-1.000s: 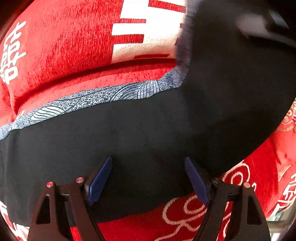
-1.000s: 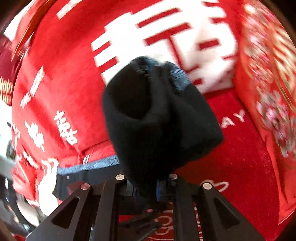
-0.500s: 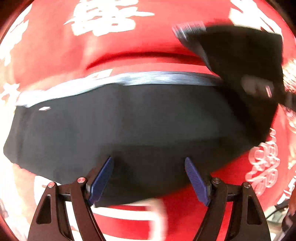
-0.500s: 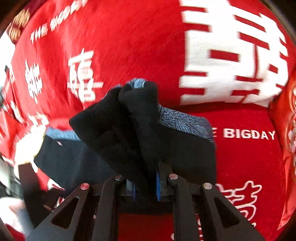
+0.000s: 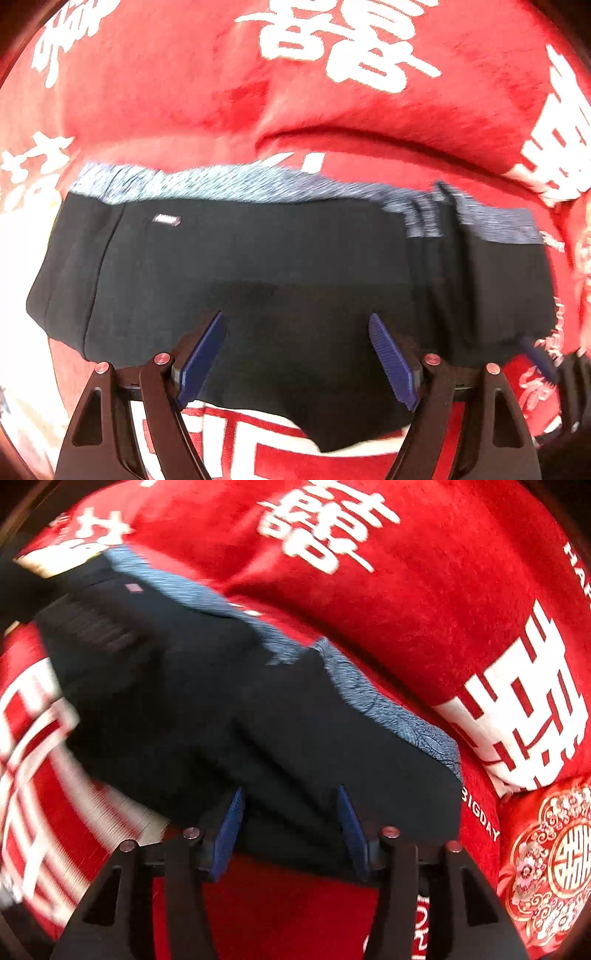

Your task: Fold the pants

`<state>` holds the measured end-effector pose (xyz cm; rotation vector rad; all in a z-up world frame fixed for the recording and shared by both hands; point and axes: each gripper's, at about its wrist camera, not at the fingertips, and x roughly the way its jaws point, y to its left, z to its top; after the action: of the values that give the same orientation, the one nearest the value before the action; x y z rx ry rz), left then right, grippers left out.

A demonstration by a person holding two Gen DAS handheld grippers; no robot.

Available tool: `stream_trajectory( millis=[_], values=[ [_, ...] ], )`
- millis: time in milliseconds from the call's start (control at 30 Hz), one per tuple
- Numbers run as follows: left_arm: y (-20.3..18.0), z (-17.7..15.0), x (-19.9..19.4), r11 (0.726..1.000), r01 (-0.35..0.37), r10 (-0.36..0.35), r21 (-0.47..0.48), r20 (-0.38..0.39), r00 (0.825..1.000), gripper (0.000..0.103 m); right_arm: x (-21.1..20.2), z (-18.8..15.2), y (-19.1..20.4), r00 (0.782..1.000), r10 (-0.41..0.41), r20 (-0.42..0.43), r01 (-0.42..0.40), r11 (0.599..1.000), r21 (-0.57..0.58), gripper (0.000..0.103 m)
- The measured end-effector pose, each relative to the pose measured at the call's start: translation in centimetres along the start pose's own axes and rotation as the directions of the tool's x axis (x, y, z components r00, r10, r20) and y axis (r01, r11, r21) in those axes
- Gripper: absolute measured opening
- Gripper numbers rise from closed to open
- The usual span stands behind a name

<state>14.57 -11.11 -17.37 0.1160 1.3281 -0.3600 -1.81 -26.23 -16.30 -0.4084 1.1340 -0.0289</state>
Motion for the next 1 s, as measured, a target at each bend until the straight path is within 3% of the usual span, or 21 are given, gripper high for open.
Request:
stream_trajectory(
  millis=[67, 200, 433, 500, 633, 800, 867, 967, 1000],
  values=[
    [-1.3, 0.7, -0.8, 0.998, 0.058, -0.058, 0.024, -0.002, 0.998, 0.08, -1.4, -0.7, -2.1, 0.998, 0.063, 0.006, -0.063, 0.995, 0.082, 0.056],
    [-5.2, 1.3, -1.8, 0.973, 0.208, -0.206, 0.104, -0.027, 0.978, 0.08, -1.3, -1.5, -8.7, 0.996, 0.09, 0.009, -0.089, 0.949, 0.301, 0.056],
    [-10.6, 1.5, -1.2, 0.937, 0.301, -0.29, 0.175, -0.084, 0.953, 0.08, 2.5, -3.3, -15.8, 0.976, 0.219, -0.013, -0.177, 0.824, 0.539, 0.056],
    [-10.6, 1.7, -0.9, 0.932, 0.322, -0.309, 0.166, -0.1, 0.946, 0.08, 3.1, -3.6, -16.1, 0.969, 0.248, 0.002, -0.207, 0.804, 0.557, 0.056],
    [-10.6, 2.4, 0.2, 0.927, 0.339, -0.322, 0.158, -0.124, 0.939, 0.08, 3.2, -3.4, -15.7, 0.969, 0.246, 0.009, -0.214, 0.821, 0.529, 0.056],
    [-10.9, 2.6, 1.3, 0.934, 0.335, -0.314, 0.124, -0.165, 0.935, 0.08, 3.8, -3.7, -16.3, 0.96, 0.277, 0.031, -0.249, 0.804, 0.54, 0.056],
    [-11.1, 2.7, 1.3, 0.931, 0.348, -0.328, 0.111, -0.164, 0.93, 0.067, 3.7, -3.7, -16.5, 0.958, 0.285, 0.034, -0.258, 0.8, 0.542, 0.056],
    [-11.6, 2.7, 0.8, 0.928, 0.35, -0.329, 0.127, -0.159, 0.931, 0.063, 3.5, -3.7, -16.7, 0.955, 0.294, 0.038, -0.267, 0.795, 0.545, 0.056],
    [-11.8, 2.6, 0.7, 0.926, 0.351, -0.329, 0.137, -0.159, 0.931, 0.056, 3.4, -3.8, -16.9, 0.954, 0.298, 0.039, -0.27, 0.792, 0.548, 0.056]
  ],
)
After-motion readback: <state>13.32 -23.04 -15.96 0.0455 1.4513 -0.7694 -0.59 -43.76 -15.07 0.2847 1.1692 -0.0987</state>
